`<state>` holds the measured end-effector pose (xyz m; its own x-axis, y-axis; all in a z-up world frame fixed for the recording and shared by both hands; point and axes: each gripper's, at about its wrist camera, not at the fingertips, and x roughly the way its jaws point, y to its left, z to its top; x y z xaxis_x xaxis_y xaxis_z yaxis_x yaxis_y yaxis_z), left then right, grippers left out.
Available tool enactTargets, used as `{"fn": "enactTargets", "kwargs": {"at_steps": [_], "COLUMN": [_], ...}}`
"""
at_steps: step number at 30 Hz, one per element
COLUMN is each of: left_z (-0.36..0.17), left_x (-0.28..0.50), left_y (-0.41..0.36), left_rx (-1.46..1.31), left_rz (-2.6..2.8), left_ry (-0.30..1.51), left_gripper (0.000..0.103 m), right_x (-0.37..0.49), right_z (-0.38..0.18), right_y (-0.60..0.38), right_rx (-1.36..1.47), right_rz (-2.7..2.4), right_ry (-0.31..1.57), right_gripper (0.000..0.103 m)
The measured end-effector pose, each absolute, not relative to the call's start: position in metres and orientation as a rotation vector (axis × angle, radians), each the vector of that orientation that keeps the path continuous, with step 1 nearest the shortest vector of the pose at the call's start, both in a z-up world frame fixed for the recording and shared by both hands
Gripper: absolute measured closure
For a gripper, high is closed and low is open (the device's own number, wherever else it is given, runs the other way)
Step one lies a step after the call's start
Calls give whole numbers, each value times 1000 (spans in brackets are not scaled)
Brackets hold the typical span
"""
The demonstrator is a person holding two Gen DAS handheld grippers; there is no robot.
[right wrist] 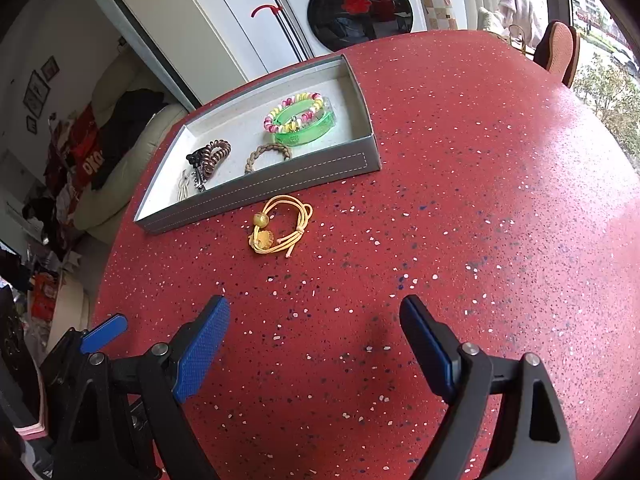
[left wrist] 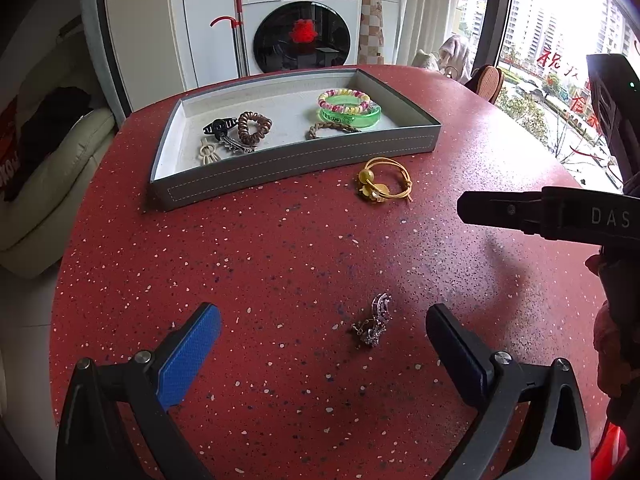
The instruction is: Organize jewelry
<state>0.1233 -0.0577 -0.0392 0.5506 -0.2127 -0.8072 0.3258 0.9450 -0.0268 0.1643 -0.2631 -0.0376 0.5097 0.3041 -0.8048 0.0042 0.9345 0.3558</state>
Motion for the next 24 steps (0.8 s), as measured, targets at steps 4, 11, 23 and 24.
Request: {"fn": "enactTargets", "kwargs": {"at_steps": [4,11,23,24], "left_z": [-42,-46,-53,-54], "left_x": [122,123,127,127], "left_y": [-59,-64,-74,-74], "left_rx": [134,152,183,180], "left_rz": [-319,-325,-325,-328], "left_ry": [940,938,951,958], "left_gripper": [0,0,20,22], "right_x": [167,181,221,225], "right_z": [-38,-37,-42,-45], "right_y": [-259,-249,-207,-204], "right_rx": [301,212,51,38], "right_rz": [190,199,266,267], "right_ry": [1028,1027,1022,1028], "right_gripper": [14,14,14,14]}}
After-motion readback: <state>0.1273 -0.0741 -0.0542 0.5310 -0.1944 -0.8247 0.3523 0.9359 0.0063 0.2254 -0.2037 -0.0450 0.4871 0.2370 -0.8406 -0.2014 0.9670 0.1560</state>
